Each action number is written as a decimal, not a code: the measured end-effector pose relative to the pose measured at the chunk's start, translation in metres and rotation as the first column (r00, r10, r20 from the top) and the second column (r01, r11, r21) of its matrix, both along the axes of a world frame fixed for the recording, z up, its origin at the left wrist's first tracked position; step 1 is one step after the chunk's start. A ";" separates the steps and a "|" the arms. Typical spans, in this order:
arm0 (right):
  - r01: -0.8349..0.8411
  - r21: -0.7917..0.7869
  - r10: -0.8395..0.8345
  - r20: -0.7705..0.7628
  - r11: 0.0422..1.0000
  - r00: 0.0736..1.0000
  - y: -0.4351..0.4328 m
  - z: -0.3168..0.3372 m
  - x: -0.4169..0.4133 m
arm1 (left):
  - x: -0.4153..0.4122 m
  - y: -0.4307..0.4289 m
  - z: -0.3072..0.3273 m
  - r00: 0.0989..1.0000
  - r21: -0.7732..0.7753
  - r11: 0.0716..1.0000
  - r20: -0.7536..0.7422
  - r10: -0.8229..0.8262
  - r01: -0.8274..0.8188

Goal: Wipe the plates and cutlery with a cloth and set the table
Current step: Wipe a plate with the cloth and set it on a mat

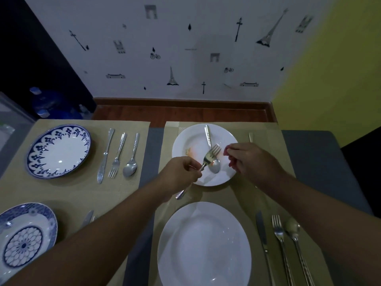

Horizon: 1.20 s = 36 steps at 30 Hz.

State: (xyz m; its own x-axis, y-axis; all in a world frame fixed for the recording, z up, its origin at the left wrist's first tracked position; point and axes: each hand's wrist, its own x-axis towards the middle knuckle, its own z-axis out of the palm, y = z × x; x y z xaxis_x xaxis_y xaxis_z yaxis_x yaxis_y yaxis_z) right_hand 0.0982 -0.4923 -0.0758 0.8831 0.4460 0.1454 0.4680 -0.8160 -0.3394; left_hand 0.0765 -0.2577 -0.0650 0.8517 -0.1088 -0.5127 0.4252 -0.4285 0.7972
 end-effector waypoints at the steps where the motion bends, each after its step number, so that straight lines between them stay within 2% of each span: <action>1: 0.008 0.026 -0.008 0.001 1.000 1.000 -0.003 0.001 -0.003 | 0.002 -0.005 0.001 0.997 0.036 0.997 0.036 -0.062 0.061; 3: 0.040 0.036 -0.041 0.016 0.999 0.999 -0.015 0.003 -0.010 | 0.009 -0.017 0.003 0.964 0.140 0.967 0.135 -0.230 0.211; 5: 0.072 -0.004 -0.072 0.045 0.997 0.996 -0.034 0.003 -0.015 | 0.019 -0.032 0.005 0.878 0.283 0.887 0.210 -0.429 0.365; 7: 0.107 -0.010 -0.107 0.025 0.994 0.994 -0.058 -0.001 -0.020 | 0.034 -0.050 0.004 0.737 0.431 0.764 0.272 -0.618 0.481; 9: 0.124 0.007 -0.124 -0.016 0.992 0.992 -0.084 -0.005 -0.027 | 0.050 -0.073 0.004 0.558 0.589 0.608 0.295 -0.776 0.533; 11: 0.129 0.036 -0.127 -0.055 0.991 0.990 -0.105 -0.010 -0.035 | 0.064 -0.099 0.004 0.383 0.712 0.468 0.293 -0.876 0.524; 14: 0.234 0.075 -0.227 -0.091 0.969 0.970 -0.129 -0.014 -0.045 | 0.082 -0.144 -0.002 0.143 0.835 0.315 0.281 -0.949 0.452; 16: 0.202 0.134 -0.189 -0.098 0.970 0.977 -0.135 -0.015 -0.051 | 0.091 -0.172 -0.012 0.025 0.901 0.199 0.206 -0.978 0.384; 18: 0.151 0.127 -0.150 -0.025 0.980 0.988 -0.146 -0.021 -0.057 | 0.098 -0.195 -0.023 -0.043 0.934 0.108 0.131 -0.990 0.340; 22: 0.214 0.075 -0.209 -0.064 0.974 0.976 -0.159 -0.029 -0.063 | 0.108 -0.221 -0.045 -0.085 0.940 0.071 0.105 -0.991 0.334; 25: 0.212 0.081 -0.205 -0.093 0.974 0.974 -0.162 -0.036 -0.060 | 0.109 -0.224 -0.059 -0.089 0.932 0.125 0.165 -0.982 0.341; 26: 0.207 0.094 -0.197 -0.105 0.974 0.975 -0.164 -0.037 -0.058 | 0.108 -0.224 -0.063 -0.060 0.923 0.165 0.198 -0.978 0.349; 28: 0.196 0.109 -0.184 -0.109 0.975 0.977 -0.166 -0.036 -0.057 | 0.102 -0.221 -0.071 0.059 0.904 0.215 0.208 -0.976 0.369; 30: 0.184 0.109 -0.172 -0.115 0.977 0.978 -0.169 -0.034 -0.055 | 0.092 -0.216 -0.080 0.169 0.890 0.196 0.137 -0.976 0.412; 33: 0.172 0.107 -0.157 -0.138 0.979 0.978 -0.171 -0.034 -0.050 | 0.077 -0.208 -0.091 0.211 0.881 0.141 0.049 -0.976 0.451; 36: 0.168 0.133 -0.139 -0.208 0.977 0.968 -0.169 -0.034 -0.046 | 0.072 -0.206 -0.096 0.306 0.874 0.193 0.054 -0.951 0.446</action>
